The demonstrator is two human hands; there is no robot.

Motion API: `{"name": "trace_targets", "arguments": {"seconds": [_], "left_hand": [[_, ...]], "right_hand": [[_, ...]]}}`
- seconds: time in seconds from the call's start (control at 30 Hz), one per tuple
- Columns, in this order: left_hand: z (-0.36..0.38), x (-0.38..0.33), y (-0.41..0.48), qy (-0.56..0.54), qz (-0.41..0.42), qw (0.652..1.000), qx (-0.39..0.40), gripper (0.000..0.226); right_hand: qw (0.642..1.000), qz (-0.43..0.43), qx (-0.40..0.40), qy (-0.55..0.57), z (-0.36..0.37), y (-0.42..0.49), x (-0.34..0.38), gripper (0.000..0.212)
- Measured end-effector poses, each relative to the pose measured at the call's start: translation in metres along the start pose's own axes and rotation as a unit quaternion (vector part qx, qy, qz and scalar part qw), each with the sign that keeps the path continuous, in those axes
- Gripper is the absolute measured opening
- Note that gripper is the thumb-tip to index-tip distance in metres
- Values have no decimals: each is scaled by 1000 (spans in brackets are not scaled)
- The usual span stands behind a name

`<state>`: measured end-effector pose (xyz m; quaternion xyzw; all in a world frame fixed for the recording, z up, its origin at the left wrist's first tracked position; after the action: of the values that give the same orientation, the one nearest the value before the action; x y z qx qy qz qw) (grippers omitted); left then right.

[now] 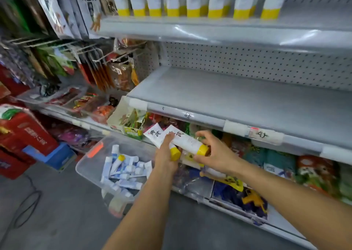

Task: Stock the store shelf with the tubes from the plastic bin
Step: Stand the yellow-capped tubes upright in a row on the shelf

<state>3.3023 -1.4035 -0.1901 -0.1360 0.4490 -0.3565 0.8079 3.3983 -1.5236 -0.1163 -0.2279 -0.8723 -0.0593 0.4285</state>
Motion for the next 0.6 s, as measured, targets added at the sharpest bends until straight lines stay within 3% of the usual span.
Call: {"name": "trace_targets", "arguments": {"seconds": [0.07, 0.13, 0.2, 0.33, 0.47, 0.6], "left_hand": [[30, -1, -30, 30, 20, 999, 33, 39], [57, -5, -53, 60, 55, 994, 72, 40], [82, -12, -76, 96, 98, 985, 108, 42], [130, -31, -115, 187, 161, 959, 137, 47], [178, -52, -148, 249, 231, 927, 157, 22], [226, -72, -174, 331, 312, 869, 194, 27]], "right_hand": [[995, 40, 23, 91, -22, -17, 3, 60], [983, 83, 30, 163, -44, -33, 9, 26], [972, 105, 37, 208, -65, -47, 11, 14], [964, 86, 7, 250, -111, -69, 27, 14], [955, 33, -56, 288, -162, -79, 51, 25], [942, -17, -135, 308, -215, -82, 70, 38]]}}
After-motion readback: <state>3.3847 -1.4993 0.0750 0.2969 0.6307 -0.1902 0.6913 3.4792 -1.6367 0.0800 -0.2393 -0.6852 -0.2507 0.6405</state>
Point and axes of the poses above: each hand's wrist, its own y-axis towards the middle knuckle, its own z-axis out of the palm, x = y × z, the point moved 7 cm from there along y, towards the middle knuckle, and after that the axes turned 1 degree about z, right-handed, at the moved point
